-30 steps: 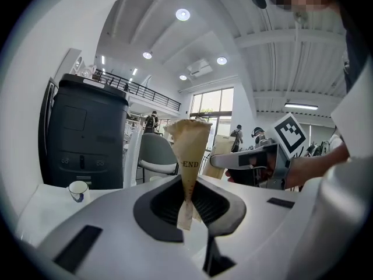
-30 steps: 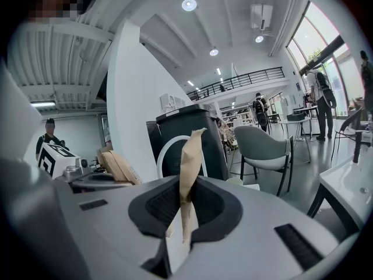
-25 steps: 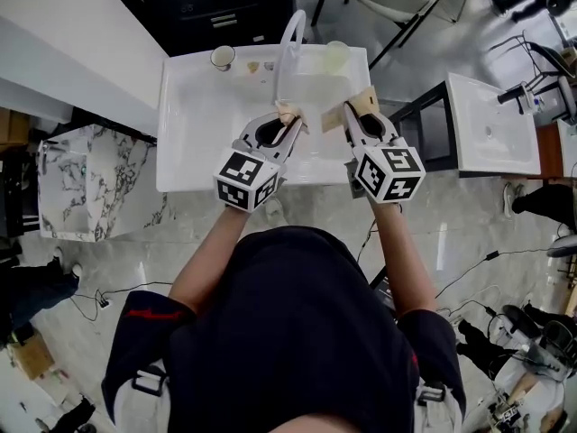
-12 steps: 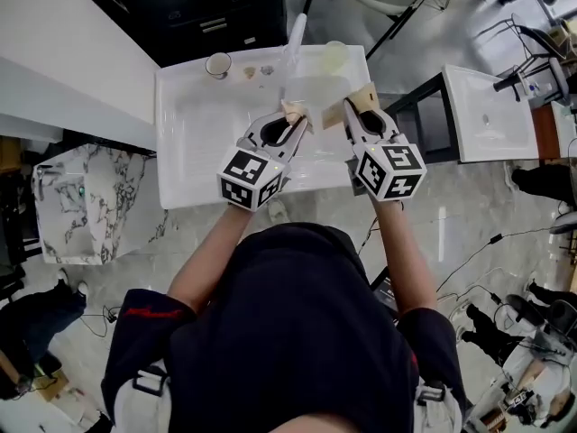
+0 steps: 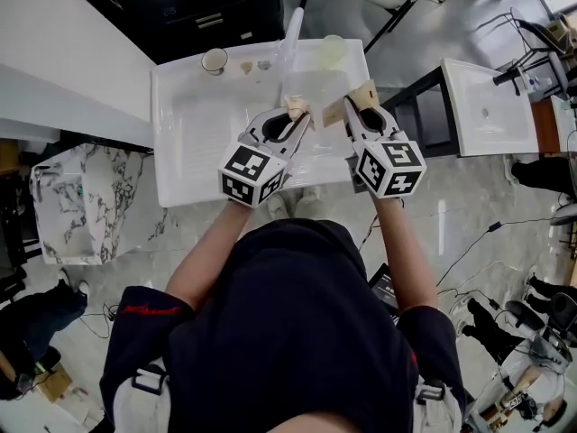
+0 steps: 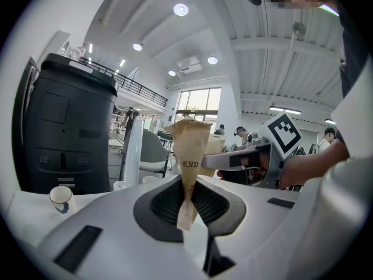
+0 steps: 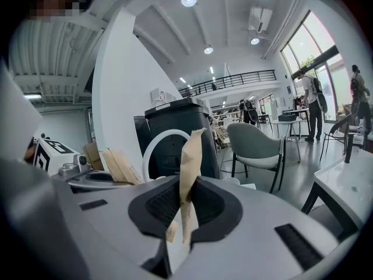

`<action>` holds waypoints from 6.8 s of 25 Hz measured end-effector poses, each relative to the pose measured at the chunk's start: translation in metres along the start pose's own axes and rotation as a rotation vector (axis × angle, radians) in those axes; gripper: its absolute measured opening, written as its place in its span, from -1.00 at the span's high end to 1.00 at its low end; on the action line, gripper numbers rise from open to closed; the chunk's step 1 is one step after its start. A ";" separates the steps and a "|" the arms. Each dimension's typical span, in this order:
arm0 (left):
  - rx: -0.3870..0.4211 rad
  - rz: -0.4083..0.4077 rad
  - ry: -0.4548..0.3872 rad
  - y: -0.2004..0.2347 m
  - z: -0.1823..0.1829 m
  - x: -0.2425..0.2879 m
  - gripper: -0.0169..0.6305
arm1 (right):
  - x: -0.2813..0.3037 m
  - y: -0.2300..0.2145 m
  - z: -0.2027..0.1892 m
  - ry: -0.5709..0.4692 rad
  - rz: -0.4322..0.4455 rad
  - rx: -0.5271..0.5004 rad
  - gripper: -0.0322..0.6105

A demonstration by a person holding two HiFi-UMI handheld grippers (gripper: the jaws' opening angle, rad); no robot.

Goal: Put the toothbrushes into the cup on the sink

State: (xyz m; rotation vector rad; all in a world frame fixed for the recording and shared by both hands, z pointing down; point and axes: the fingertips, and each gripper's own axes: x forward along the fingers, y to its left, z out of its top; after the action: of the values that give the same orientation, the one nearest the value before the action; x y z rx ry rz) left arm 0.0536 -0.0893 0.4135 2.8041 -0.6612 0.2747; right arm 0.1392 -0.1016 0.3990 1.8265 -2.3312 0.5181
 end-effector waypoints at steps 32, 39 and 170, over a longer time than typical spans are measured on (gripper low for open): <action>-0.011 0.081 0.057 0.010 0.007 0.101 0.81 | 0.044 -0.096 0.017 0.016 0.072 0.041 0.71; -0.025 0.096 0.072 0.019 0.005 0.121 0.81 | 0.059 -0.118 0.021 0.027 0.081 0.048 0.71; -0.076 0.068 0.066 0.014 0.006 0.128 0.81 | 0.115 -0.117 -0.026 0.223 0.093 0.046 0.75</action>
State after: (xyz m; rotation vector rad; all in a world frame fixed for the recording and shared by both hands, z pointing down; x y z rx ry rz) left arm 0.1604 -0.1555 0.4410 2.6913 -0.7366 0.3461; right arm 0.2198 -0.2216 0.4806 1.5909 -2.2775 0.7519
